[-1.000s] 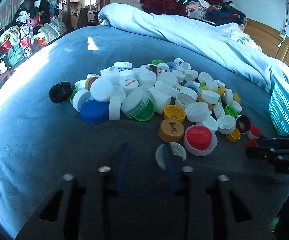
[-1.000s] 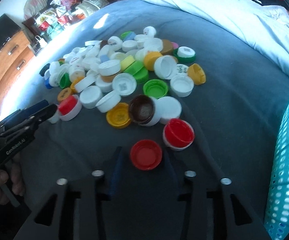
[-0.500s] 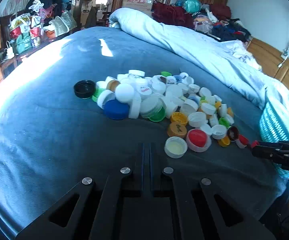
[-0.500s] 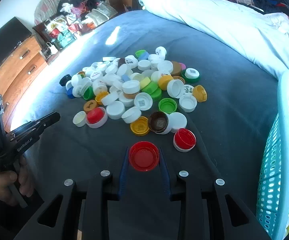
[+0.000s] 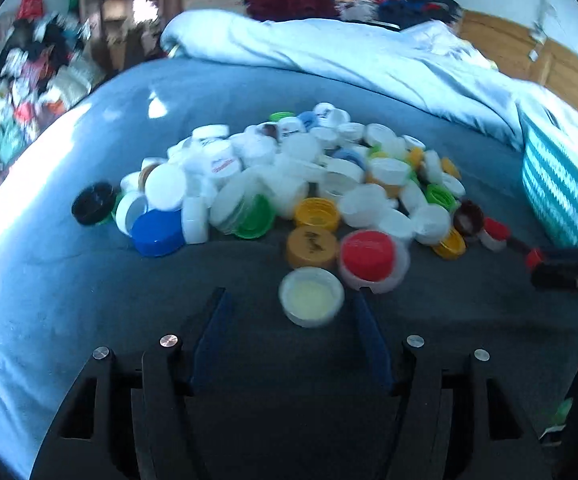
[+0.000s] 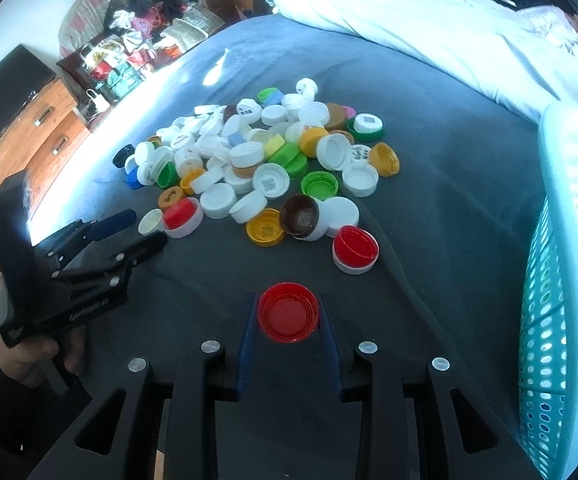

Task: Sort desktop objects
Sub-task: 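Carry the cream and red caps over the basket with both tools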

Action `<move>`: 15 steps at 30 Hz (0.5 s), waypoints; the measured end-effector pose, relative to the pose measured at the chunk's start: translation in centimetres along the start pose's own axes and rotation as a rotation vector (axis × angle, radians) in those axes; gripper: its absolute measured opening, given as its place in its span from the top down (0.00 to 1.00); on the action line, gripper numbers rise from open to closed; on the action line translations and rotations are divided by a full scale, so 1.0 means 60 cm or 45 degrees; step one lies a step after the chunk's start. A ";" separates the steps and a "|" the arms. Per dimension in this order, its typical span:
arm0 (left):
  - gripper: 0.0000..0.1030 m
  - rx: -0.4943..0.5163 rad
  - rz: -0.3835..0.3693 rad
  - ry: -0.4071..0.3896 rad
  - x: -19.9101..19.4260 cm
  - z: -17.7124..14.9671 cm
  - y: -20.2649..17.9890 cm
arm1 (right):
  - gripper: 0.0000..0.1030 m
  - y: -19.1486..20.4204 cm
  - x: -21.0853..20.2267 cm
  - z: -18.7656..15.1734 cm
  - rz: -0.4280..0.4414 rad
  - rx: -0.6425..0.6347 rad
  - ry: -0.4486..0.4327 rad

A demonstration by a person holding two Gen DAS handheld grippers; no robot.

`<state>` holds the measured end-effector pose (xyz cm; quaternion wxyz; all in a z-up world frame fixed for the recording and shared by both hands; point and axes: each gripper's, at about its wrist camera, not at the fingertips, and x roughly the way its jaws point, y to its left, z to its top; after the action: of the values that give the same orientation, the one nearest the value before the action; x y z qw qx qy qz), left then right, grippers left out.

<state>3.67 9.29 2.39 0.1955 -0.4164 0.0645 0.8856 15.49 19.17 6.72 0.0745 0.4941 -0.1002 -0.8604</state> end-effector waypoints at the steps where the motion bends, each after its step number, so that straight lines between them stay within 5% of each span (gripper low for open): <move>1: 0.44 -0.021 -0.006 0.004 0.002 0.003 0.006 | 0.68 0.000 0.001 0.000 0.002 -0.001 0.002; 6: 0.46 -0.037 0.010 0.027 0.011 0.008 0.013 | 0.68 -0.001 0.011 -0.003 0.020 0.005 0.013; 8: 0.74 -0.047 0.018 0.018 0.006 0.004 0.016 | 0.68 0.001 0.011 -0.003 0.028 0.005 0.015; 15: 0.76 -0.132 0.012 -0.017 -0.033 -0.009 0.017 | 0.68 0.030 -0.028 0.008 0.030 -0.093 -0.052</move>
<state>4.76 7.61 3.51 0.1698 -0.4198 0.0192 0.8914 15.95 17.84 8.81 0.1008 0.4721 -0.0760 -0.8724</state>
